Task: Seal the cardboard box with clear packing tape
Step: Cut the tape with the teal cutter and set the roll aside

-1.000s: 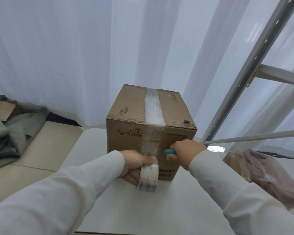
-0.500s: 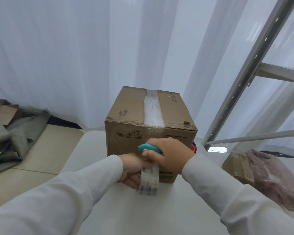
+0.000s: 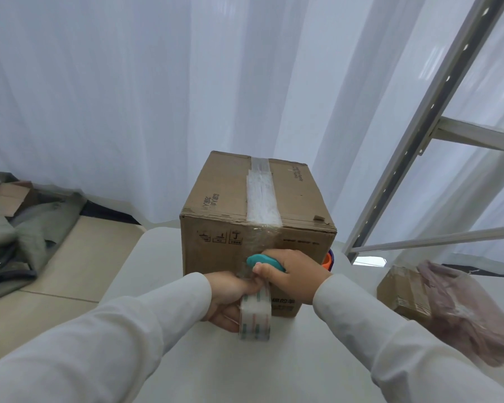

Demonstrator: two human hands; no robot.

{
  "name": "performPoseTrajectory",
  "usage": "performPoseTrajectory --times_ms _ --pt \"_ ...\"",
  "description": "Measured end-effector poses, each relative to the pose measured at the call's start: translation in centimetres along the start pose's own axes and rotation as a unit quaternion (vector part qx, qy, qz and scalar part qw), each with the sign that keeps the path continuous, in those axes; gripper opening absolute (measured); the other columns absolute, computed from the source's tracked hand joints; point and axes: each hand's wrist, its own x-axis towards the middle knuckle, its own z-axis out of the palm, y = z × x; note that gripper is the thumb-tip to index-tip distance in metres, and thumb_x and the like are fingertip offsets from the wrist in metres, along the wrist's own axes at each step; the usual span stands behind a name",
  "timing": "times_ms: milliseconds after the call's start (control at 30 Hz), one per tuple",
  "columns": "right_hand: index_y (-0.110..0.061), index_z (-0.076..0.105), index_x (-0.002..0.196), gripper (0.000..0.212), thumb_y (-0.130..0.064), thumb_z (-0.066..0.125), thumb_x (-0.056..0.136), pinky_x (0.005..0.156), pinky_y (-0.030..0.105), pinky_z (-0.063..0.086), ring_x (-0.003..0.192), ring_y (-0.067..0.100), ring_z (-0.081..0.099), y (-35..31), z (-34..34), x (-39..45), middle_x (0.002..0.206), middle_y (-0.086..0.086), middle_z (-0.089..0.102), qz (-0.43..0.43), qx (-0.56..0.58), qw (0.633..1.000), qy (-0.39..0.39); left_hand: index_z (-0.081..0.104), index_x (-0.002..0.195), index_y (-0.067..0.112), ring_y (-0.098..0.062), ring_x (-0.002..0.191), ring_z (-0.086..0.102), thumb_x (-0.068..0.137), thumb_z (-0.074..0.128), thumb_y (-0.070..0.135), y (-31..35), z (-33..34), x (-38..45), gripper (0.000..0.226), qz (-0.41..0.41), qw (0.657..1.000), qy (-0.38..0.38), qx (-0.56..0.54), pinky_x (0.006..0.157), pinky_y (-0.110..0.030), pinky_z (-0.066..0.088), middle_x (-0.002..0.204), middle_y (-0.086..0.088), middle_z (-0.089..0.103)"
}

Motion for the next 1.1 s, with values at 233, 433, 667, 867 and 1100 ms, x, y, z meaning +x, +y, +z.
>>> performPoseTrajectory --times_ms 233,433,667,867,1100 --pt "-0.02 0.054 0.11 0.03 -0.041 0.041 0.094 0.078 0.033 0.049 0.093 0.02 0.06 -1.5 -0.3 0.4 0.107 0.002 0.064 -0.027 -0.26 0.965 0.01 0.057 0.099 0.014 -0.016 0.064 0.066 0.092 0.049 0.042 0.1 0.1 0.0 0.03 0.023 0.999 0.02 0.012 0.069 -0.03 0.056 0.075 -0.005 0.068" --pt "-0.009 0.053 0.111 0.029 -0.03 0.038 0.097 0.065 0.033 0.037 0.097 0.031 0.06 -3.2 0.5 1.6 0.11 0.012 0.064 0.007 -0.373 0.928 -0.017 0.058 0.089 0.015 -0.016 0.065 0.065 0.092 0.049 0.03 0.2 0.5 0.3 0.018 0.023 1.0 0.017 0.012 0.069 -0.03 0.055 0.077 -0.003 0.067" --pt "-0.006 0.06 0.11 0.026 -0.011 0.042 0.093 0.07 0.032 0.038 0.102 0.031 0.06 -5.2 1.1 2.8 0.113 0.012 0.064 0.073 -0.411 0.906 -0.062 0.058 0.085 0.015 -0.015 0.061 0.063 0.092 0.043 0.025 0.2 0.6 0.5 0.019 0.025 1.0 0.018 0.007 0.067 -0.03 0.055 0.077 -0.002 0.065" --pt "-0.012 0.059 0.111 0.024 -0.021 0.045 0.095 0.069 0.031 0.037 0.096 0.026 0.061 -4.2 0.0 2.0 0.107 0.008 0.065 0.119 -0.396 0.909 -0.052 0.058 0.101 0.013 -0.017 0.064 0.065 0.09 0.051 0.036 0.2 0.3 0.6 0.027 0.02 1.0 0.004 -0.009 0.069 -0.031 0.055 0.084 -0.005 0.067" --pt "-0.013 0.047 0.121 0.027 -0.019 0.044 0.095 0.072 0.033 0.038 0.109 0.03 0.051 -3.3 0.0 0.6 0.116 0.012 0.06 0.094 -0.372 0.924 -0.001 0.058 0.089 0.016 -0.018 0.066 0.064 0.092 0.049 0.039 0.2 0.3 0.5 0.025 0.022 1.0 0.009 -0.021 0.082 -0.036 0.053 0.079 -0.004 0.065"
